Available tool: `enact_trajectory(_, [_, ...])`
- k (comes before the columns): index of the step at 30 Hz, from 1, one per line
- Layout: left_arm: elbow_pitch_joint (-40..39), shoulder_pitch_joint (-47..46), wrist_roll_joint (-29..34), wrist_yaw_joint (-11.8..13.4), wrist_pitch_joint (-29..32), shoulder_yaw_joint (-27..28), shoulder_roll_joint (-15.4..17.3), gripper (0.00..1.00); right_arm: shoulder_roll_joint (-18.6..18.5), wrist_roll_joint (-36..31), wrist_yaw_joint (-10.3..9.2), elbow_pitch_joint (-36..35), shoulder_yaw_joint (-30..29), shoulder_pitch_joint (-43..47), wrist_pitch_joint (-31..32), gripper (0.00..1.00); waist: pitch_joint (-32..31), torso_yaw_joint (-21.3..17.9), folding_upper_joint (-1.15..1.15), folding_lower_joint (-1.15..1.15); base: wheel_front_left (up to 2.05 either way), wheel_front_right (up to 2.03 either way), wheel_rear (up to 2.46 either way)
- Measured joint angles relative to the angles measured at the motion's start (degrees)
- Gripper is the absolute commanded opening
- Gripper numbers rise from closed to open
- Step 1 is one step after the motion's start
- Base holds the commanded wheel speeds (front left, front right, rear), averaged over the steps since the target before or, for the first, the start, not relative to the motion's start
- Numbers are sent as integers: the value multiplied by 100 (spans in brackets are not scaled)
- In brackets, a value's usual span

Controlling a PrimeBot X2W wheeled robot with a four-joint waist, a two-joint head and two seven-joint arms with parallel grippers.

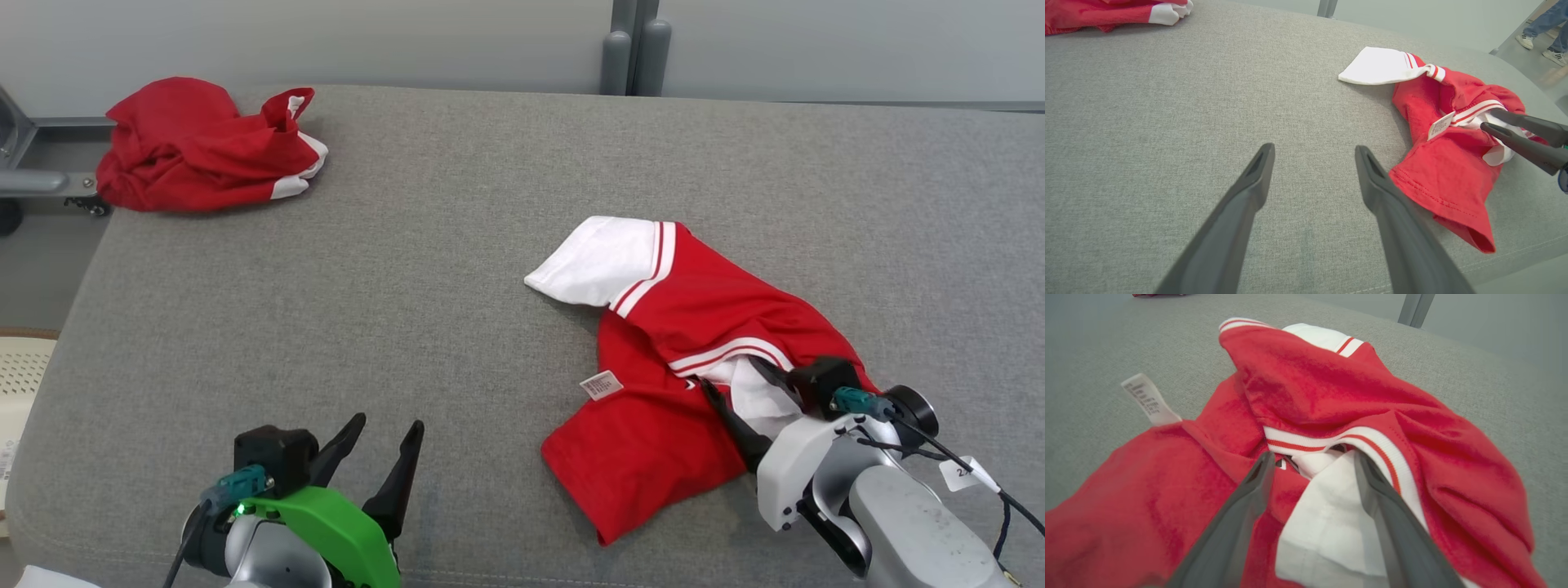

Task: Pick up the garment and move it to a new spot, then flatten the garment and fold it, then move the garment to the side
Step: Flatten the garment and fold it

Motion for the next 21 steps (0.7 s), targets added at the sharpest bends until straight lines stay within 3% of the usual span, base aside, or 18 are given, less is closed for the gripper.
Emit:
enact_trajectory(15, [-205, 37, -1, 44, 8, 2, 19, 100, -290, 181, 0, 186, -93, -163, 215, 99, 209, -62, 0, 0, 0, 0, 0])
enact_trajectory(19, [-205, 37, 0, 45, 11, 4, 20, 100, -275, 197, 0, 205, 59, -260, 254, 50, 244, -17, 0, 0, 0, 0, 0])
enact_trajectory(21, [-205, 37, 0, 45, 11, 4, 19, 100, -277, 237, 0, 219, 124, -268, 276, 36, 247, -2, 0, 0, 0, 0, 0])
